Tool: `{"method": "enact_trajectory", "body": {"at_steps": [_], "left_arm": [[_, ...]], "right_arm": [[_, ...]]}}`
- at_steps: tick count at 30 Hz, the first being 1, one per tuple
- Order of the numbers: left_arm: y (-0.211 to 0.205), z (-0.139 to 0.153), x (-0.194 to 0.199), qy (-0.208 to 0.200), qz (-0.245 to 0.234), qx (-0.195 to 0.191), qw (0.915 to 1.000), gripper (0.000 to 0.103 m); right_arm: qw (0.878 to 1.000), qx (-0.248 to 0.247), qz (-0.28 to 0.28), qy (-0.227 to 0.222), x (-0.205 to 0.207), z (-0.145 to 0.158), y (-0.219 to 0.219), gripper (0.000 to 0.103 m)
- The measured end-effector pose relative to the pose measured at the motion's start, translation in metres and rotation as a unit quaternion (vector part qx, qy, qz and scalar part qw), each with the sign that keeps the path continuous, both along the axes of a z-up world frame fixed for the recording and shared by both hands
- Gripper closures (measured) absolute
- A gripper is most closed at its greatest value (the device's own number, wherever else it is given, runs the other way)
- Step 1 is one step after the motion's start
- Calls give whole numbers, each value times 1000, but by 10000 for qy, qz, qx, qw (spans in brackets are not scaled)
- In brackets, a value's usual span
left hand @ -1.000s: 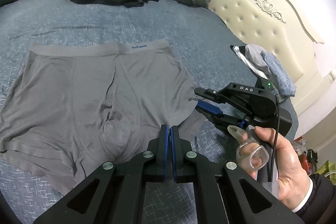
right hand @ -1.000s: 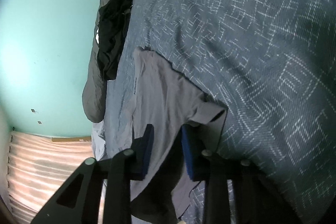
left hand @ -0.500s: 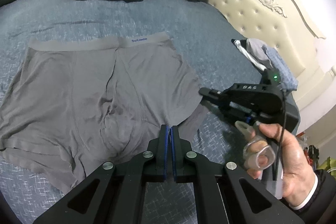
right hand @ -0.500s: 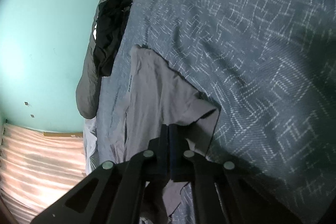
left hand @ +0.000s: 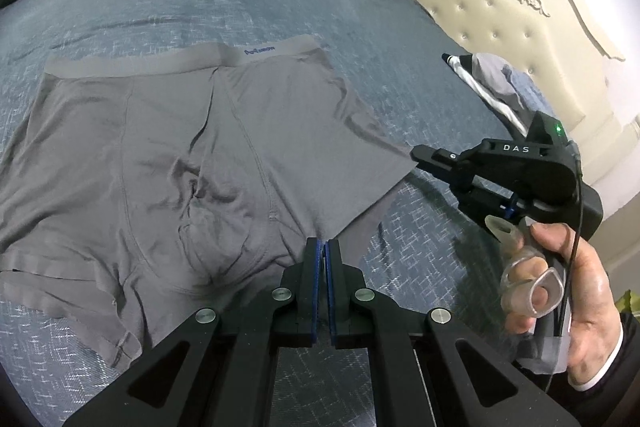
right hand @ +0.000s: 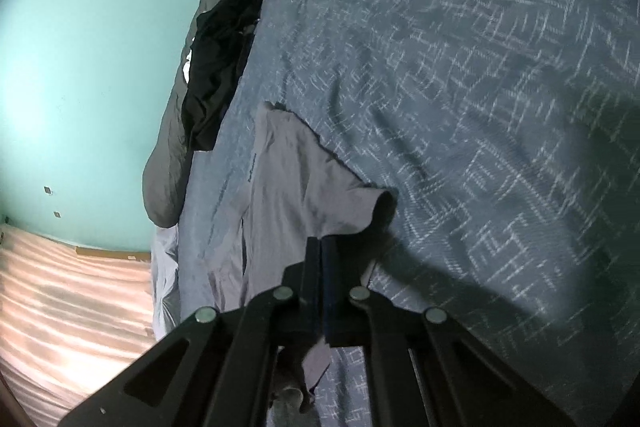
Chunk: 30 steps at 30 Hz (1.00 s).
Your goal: Fold clothes
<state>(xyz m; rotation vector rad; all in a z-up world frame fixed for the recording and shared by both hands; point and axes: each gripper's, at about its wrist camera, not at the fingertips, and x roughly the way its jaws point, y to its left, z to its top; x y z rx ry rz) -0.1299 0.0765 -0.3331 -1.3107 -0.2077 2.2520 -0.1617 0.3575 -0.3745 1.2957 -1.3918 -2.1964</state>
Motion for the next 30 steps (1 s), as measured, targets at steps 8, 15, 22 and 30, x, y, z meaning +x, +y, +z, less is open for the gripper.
{"method": "enact_trajectory", "body": {"at_steps": [8, 15, 22, 30], "left_arm": [[-2, -18, -4, -220, 83, -74, 9997, 100], [-1, -20, -4, -261, 76, -45, 9996, 100], [-12, -11, 3, -392, 166, 250, 9988, 79], [-93, 10, 9, -207, 980, 302, 9945, 61]], "right_arm": [[9994, -45, 21, -337, 2, -16, 2, 102], [9987, 103, -187, -453, 8, -7, 22, 95], [9995, 222, -174, -105, -4, 6, 33, 65], [9974, 698, 138, -94, -17, 2, 19, 65]]}}
